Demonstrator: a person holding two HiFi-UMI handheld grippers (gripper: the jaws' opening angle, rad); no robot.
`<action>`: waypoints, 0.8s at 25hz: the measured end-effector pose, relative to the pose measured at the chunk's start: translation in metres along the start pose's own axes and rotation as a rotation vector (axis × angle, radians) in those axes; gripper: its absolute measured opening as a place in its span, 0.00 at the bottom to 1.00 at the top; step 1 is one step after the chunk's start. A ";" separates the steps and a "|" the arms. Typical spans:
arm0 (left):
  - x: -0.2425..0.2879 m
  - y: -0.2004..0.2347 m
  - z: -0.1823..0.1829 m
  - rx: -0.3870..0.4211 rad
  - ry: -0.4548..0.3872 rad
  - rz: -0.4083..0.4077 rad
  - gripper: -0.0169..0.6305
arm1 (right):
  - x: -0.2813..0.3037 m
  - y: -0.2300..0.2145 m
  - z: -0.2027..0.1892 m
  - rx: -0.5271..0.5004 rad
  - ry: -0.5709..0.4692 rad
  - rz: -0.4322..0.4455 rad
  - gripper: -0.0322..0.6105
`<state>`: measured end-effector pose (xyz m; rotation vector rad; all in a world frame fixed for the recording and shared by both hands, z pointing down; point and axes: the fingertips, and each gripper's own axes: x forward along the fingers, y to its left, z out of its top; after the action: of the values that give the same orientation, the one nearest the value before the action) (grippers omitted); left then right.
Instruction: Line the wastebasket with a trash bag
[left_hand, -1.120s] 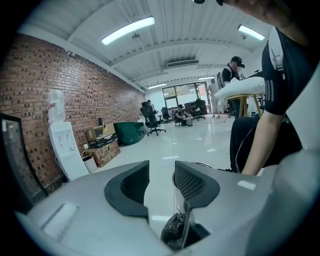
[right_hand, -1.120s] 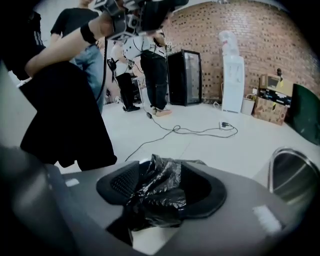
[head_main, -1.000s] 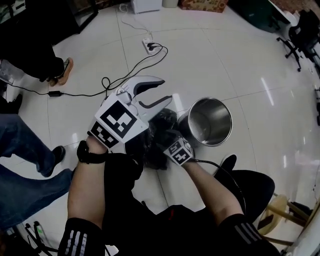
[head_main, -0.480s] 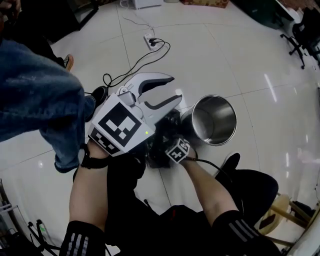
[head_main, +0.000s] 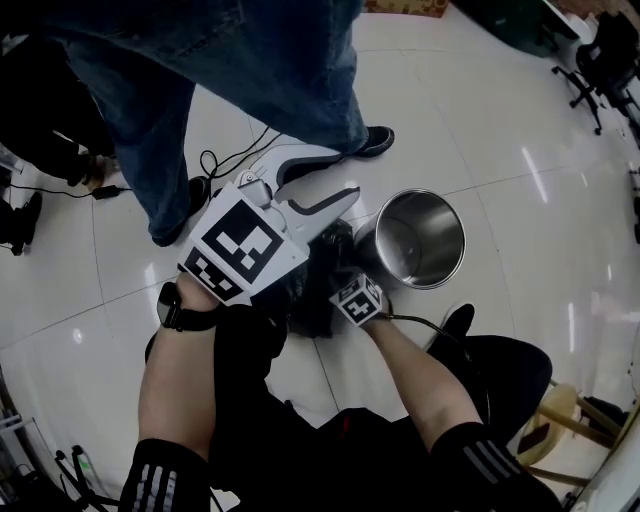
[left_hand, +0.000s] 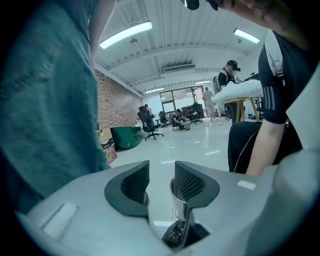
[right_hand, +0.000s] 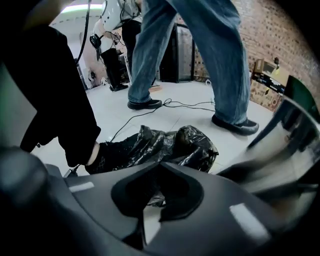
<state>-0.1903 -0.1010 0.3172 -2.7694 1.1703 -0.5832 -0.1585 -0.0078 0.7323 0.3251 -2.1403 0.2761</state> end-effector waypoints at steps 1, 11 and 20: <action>0.001 0.000 0.001 0.001 0.000 -0.001 0.26 | -0.006 0.000 0.005 0.008 -0.020 0.000 0.06; -0.003 0.008 0.000 -0.023 -0.001 0.026 0.26 | -0.101 -0.002 0.089 0.016 -0.266 -0.033 0.06; -0.015 0.032 0.009 -0.033 -0.040 0.102 0.26 | -0.209 -0.038 0.155 -0.037 -0.425 -0.135 0.06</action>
<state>-0.2181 -0.1137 0.2971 -2.7146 1.3152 -0.5013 -0.1532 -0.0667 0.4762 0.5431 -2.5221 0.0935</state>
